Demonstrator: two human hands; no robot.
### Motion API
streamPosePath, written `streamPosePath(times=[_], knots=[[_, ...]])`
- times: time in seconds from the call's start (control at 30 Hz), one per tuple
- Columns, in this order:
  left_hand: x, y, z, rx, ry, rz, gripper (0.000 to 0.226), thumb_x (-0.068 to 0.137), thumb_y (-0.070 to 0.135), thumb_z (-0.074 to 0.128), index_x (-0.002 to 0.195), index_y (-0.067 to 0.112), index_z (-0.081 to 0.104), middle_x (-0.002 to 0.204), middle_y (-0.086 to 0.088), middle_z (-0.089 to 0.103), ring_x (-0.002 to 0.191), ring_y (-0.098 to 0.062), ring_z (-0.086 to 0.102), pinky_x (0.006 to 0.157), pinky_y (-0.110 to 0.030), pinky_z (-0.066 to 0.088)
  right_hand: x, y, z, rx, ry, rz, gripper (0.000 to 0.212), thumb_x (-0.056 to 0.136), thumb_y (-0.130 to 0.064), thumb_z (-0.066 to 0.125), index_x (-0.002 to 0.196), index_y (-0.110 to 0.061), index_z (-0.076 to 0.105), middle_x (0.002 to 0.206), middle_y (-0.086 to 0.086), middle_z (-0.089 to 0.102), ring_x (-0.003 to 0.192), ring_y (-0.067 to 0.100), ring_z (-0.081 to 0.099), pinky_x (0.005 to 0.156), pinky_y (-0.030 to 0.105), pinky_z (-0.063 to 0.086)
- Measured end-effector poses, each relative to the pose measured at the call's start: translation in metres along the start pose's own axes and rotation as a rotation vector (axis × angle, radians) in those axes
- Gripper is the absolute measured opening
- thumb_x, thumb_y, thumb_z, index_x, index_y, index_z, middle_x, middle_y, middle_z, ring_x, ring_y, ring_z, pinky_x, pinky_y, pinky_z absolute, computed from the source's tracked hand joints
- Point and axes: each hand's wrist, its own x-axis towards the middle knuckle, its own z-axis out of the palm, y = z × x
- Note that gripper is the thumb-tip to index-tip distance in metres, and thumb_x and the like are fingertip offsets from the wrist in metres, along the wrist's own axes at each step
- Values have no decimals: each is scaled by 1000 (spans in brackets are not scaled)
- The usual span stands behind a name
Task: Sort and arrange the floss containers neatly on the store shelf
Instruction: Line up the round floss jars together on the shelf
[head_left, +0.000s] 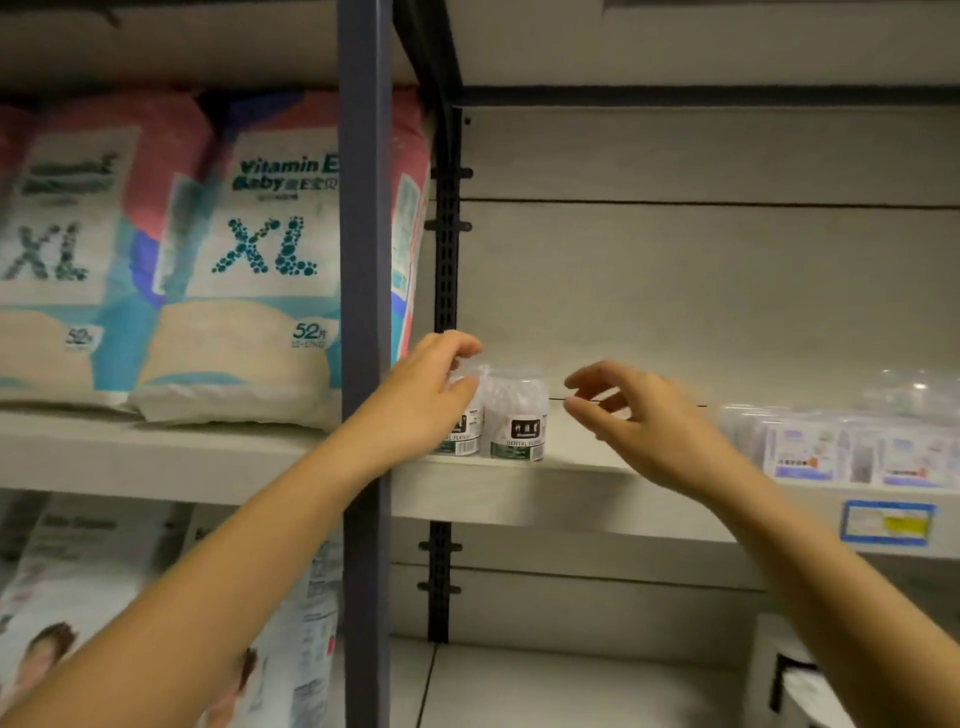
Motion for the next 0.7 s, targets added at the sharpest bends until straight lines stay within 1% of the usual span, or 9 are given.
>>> streamPosePath(times=[0.07, 0.17, 0.23, 0.3, 0.43, 0.53, 0.6, 0.67, 0.7], knots=[[17, 2, 6, 147, -89, -31, 38, 97, 16, 39, 135, 13, 39, 142, -4, 38, 129, -19, 38, 106, -30, 32, 17, -6, 9, -6, -4, 29, 39, 90, -36, 54, 124, -18, 52, 119, 0, 59, 92, 13, 60, 82, 27, 48], [37, -1, 13, 420, -187, -114, 37, 98, 20, 35, 131, 7, 41, 137, -15, 39, 125, -29, 37, 102, -38, 35, 38, -11, 21, -31, -74, 68, 54, 88, -38, 56, 135, -15, 41, 136, 6, 48, 115, 20, 54, 97, 35, 45], [42, -7, 16, 541, -258, -189, 36, 97, 21, 35, 127, 4, 43, 134, -19, 40, 121, -33, 40, 97, -40, 37, 47, -13, 27, -23, -142, 103, 59, 87, -39, 58, 137, -14, 38, 139, 8, 47, 120, 23, 50, 101, 39, 43], [43, -11, 18, 589, -289, -229, 39, 96, 21, 37, 130, 4, 40, 135, -20, 39, 121, -35, 40, 96, -40, 38, 51, -14, 32, -52, -182, 121, 61, 85, -41, 60, 136, -13, 41, 138, 9, 48, 120, 24, 50, 100, 37, 43], [41, -11, 16, 527, -290, -262, 47, 94, 26, 43, 136, 8, 32, 137, -21, 38, 119, -36, 44, 90, -37, 41, 50, -15, 41, -74, -185, 144, 60, 84, -40, 62, 133, -12, 42, 137, 11, 50, 119, 26, 51, 96, 36, 44], [35, -6, 13, 488, -256, -270, 51, 93, 28, 49, 137, 8, 31, 139, -20, 35, 123, -35, 42, 95, -39, 41, 46, -17, 36, -6, -145, 144, 58, 83, -38, 64, 131, -13, 43, 134, 12, 52, 116, 26, 53, 91, 34, 45], [31, 4, 4, 434, -164, -231, 52, 91, 30, 52, 135, 11, 33, 138, -16, 36, 124, -33, 40, 94, -37, 41, 44, -20, 23, 76, -94, 144, 57, 82, -38, 64, 130, -14, 44, 133, 11, 52, 115, 24, 53, 88, 32, 46], [26, 15, -11, 325, -67, -175, 50, 88, 36, 55, 131, 15, 41, 134, -10, 43, 119, -26, 45, 86, -33, 41, 42, -22, 3, 160, -70, 158, 55, 81, -40, 65, 128, -17, 46, 130, 10, 53, 111, 23, 55, 88, 32, 50], [25, 20, -19, 258, -52, -156, 49, 86, 39, 58, 128, 17, 46, 131, -6, 48, 115, -22, 48, 84, -31, 41, 39, -23, -7, 200, -74, 168, 55, 80, -42, 65, 127, -18, 47, 127, 9, 54, 107, 22, 57, 87, 34, 52]])
